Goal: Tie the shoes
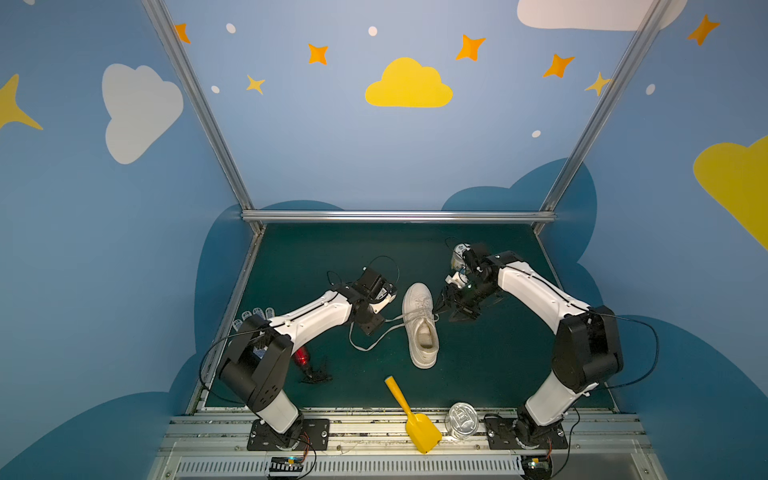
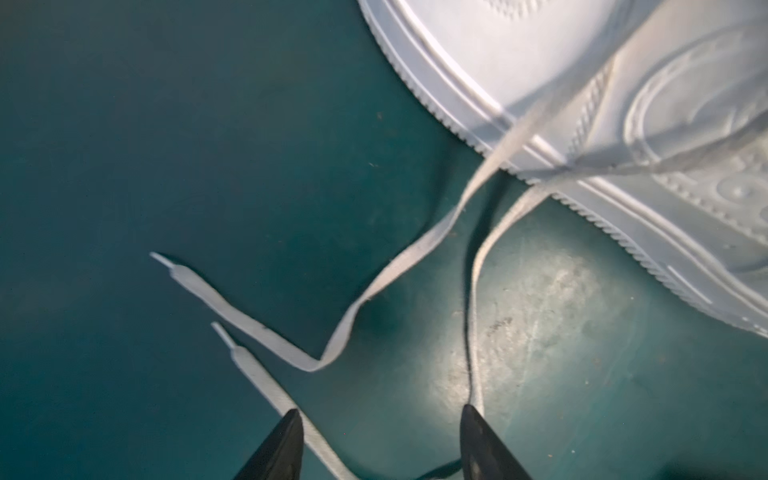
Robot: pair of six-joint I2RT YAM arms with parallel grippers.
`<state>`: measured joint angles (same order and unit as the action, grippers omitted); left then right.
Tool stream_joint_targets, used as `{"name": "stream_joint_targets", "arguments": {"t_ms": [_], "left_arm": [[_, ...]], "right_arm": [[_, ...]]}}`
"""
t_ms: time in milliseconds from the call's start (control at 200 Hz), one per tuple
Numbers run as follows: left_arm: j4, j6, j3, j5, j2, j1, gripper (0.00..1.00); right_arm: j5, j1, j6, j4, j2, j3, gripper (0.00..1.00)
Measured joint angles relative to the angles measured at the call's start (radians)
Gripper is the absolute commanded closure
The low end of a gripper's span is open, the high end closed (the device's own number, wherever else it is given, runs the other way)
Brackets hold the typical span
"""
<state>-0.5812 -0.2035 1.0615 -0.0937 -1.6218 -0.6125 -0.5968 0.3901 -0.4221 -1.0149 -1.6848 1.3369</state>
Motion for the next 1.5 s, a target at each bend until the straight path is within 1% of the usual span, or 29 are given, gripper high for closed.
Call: {"name": "stream_joint_targets", "arguments": {"t_ms": [320,436,536,731,851,1076,1327,1497], "left_arm": [[0.035,0.122,-0.016,0.021,-0.055,-0.086,0.38],[0.075,0.148,-0.016,0.040,-0.082,-0.100,0.39],[0.110,0.165,-0.015,0.063,-0.111,-0.100,0.41],[0.139,0.182,0.014,0.107,-0.177,-0.099,0.46],[0.160,0.185,0.014,0.125,-0.179,-0.099,0.52],[0.214,0.186,0.013,0.142,-0.180,-0.099,0.58],[0.269,0.186,0.008,0.150,-0.194,-0.099,0.62],[0.278,0.184,0.008,0.136,-0.208,-0.104,0.62]], "right_arm": [[-0.009,-0.036,0.013,-0.023,0.026,0.000,0.34],[-0.012,-0.055,0.020,-0.030,0.047,0.000,0.34],[-0.019,-0.069,0.027,-0.033,0.062,-0.002,0.34],[-0.026,-0.089,0.042,-0.044,0.068,-0.016,0.35],[-0.027,-0.095,0.045,-0.049,0.071,-0.018,0.35],[-0.033,-0.100,0.046,-0.052,0.074,-0.019,0.36],[-0.033,-0.100,0.054,-0.066,0.074,-0.019,0.37],[-0.033,-0.100,0.060,-0.072,0.074,-0.019,0.37]]}}
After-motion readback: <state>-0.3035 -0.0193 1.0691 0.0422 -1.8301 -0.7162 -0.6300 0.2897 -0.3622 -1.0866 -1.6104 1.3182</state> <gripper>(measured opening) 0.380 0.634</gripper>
